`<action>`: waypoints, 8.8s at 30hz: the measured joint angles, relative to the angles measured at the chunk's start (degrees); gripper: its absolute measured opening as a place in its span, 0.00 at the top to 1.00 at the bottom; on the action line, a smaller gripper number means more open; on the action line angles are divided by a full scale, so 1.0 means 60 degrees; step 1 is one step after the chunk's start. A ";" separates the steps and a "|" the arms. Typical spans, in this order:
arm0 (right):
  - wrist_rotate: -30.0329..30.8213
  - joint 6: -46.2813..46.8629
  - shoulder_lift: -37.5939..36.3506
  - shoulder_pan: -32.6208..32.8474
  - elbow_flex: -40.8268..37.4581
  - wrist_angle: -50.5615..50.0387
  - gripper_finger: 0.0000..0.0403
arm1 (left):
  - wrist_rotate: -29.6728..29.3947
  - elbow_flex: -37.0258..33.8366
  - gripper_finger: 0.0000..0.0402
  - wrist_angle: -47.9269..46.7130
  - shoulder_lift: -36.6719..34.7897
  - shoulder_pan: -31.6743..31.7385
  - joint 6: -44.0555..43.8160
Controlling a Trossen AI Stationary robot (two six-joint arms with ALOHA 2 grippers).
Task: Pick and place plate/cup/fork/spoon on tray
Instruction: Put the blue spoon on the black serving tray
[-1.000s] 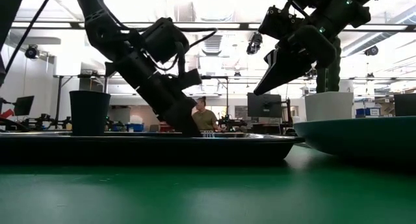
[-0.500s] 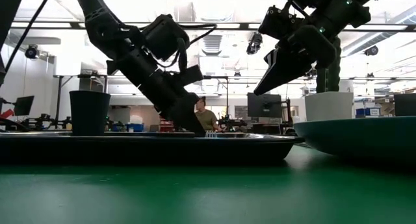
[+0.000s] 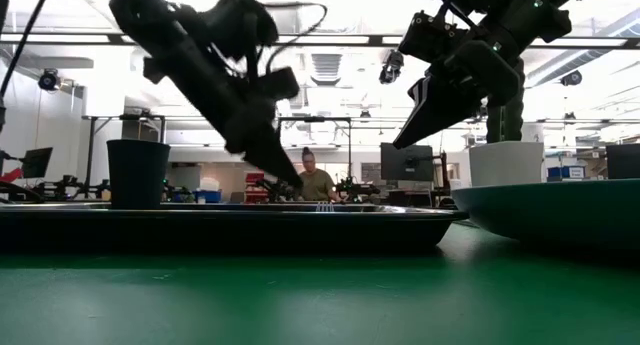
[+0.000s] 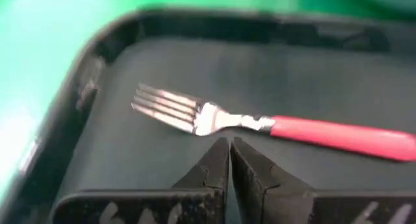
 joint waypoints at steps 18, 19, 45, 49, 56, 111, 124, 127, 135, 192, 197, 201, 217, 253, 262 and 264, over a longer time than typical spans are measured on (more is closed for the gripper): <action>0.0006 -0.0034 0.0000 -0.0003 0.0000 0.0011 0.93 | -0.3518 0.0175 1.00 -0.1348 -0.3129 0.0928 0.0516; 0.0005 -0.0073 -0.0011 -0.0002 0.0000 -0.0019 0.93 | -0.3490 0.0279 1.00 -0.1456 -0.3131 0.1165 0.0318; 0.0007 0.0094 -0.0718 0.0001 0.0000 -0.0914 0.93 | -0.0505 0.1738 1.00 -0.3637 0.0758 0.5492 -0.2978; 0.0007 0.0113 -0.0714 0.0001 0.0000 -0.0922 0.93 | -0.0222 0.1738 1.00 -0.3101 0.1004 0.5557 -0.3144; 0.0005 0.0131 -0.0714 0.0001 0.0000 -0.0918 0.93 | -0.0389 0.1730 0.97 -0.2771 0.1029 0.5620 -0.3075; 0.0004 0.0626 -0.0703 0.0008 0.0000 -0.1117 0.93 | -0.1521 0.0629 1.00 -0.1287 -0.2849 0.2265 -0.2971; 0.0004 0.0498 -0.0703 0.0008 -0.0007 -0.0992 0.93 | -0.1537 0.0503 1.00 -0.2883 -0.1665 -0.0876 -0.6005; 0.0004 0.0470 -0.0703 0.0008 -0.0007 -0.0976 0.93 | -0.1542 0.0492 1.00 -0.3757 -0.1178 -0.1017 -0.6961; 0.0004 0.0455 -0.0703 0.0004 -0.0007 -0.0976 0.93 | -0.1504 0.0492 1.00 -0.4182 -0.0038 -0.1069 -0.7806; 0.0004 0.0470 -0.0703 0.0004 -0.0004 -0.0991 0.93 | 0.1060 0.0048 0.96 -0.7370 -0.1015 -0.1481 -0.3353; 0.0004 0.0466 -0.0703 0.0008 -0.0004 -0.0984 0.93 | 0.1208 -0.0245 0.96 -0.6553 -0.1037 -0.1483 -0.3400; 0.0004 0.0459 -0.0703 0.0004 -0.0004 -0.0984 0.93 | 0.1257 -0.0200 0.96 -0.6162 -0.1019 -0.1503 -0.3503; 0.0007 0.0444 -0.0703 0.0004 -0.0004 -0.0980 0.93 | 0.1508 -0.0096 0.96 -0.5834 -0.1026 -0.1510 -0.3927; 0.0007 0.0470 -0.0703 0.0004 -0.0058 -0.0639 0.93 | 0.1796 -0.0203 0.96 -0.4836 -0.0937 -0.1743 -0.4157; 0.0002 0.1009 -0.0502 0.0020 -0.0062 0.0043 0.93 | 0.1353 -0.0236 0.96 -0.3950 -0.0915 -0.1769 -0.4123; -0.0004 0.1322 -0.0409 0.0023 -0.0065 0.0161 0.93 | 0.1216 -0.0230 0.96 -0.3676 -0.0898 -0.1765 -0.4078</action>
